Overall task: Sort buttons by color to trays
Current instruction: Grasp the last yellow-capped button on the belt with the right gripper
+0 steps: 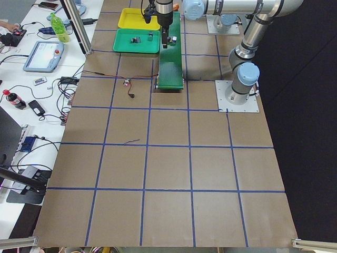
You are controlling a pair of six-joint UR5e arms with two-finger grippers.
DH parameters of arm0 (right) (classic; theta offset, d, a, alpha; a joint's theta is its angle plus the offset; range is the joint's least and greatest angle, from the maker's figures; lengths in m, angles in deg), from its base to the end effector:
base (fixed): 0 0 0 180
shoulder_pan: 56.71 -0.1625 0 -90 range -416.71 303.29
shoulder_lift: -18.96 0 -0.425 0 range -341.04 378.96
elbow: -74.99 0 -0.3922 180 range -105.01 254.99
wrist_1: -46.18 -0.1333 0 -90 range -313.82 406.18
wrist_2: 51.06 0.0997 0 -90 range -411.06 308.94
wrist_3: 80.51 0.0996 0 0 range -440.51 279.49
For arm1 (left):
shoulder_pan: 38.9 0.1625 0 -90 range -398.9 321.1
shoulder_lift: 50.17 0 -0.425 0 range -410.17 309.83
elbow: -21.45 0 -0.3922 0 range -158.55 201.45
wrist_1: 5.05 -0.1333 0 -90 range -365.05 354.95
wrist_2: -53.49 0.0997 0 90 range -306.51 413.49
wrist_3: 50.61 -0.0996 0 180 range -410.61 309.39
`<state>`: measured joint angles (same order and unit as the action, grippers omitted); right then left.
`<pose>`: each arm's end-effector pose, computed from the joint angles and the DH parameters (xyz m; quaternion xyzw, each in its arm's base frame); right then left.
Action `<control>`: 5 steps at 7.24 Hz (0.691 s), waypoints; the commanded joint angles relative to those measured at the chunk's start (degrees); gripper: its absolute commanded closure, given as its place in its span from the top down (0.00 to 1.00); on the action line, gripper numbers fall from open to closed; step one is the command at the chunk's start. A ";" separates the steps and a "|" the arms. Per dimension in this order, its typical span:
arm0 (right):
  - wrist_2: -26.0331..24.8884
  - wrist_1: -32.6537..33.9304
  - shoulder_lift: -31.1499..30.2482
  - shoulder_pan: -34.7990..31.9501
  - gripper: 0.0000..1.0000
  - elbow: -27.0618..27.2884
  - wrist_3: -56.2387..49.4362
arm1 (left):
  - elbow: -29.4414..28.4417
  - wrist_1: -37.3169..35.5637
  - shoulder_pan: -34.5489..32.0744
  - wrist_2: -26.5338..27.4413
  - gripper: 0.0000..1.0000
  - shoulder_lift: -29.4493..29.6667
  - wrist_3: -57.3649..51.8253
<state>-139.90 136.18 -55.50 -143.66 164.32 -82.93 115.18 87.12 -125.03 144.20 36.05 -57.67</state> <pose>0.1051 -0.5701 0.3495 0.0068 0.9915 0.1288 0.0162 -0.1007 -0.4680 0.4837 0.0279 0.9994 0.0190 0.0044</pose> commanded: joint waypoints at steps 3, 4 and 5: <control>-0.01 18.48 -13.93 -3.14 0.65 25.66 4.44 | -0.04 -0.50 0.00 -0.01 1.00 -0.09 -0.06; -0.01 22.03 -14.48 -3.14 0.66 27.80 4.09 | -0.04 -0.50 0.00 -0.01 1.00 -0.26 -0.06; 0.16 22.32 -14.22 -3.14 0.68 27.83 4.00 | 0.14 -1.02 0.00 -0.01 1.00 -0.26 -0.06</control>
<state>-139.85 155.97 -69.20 -146.77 190.31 -78.75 115.18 86.49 -125.03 144.19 35.85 -57.72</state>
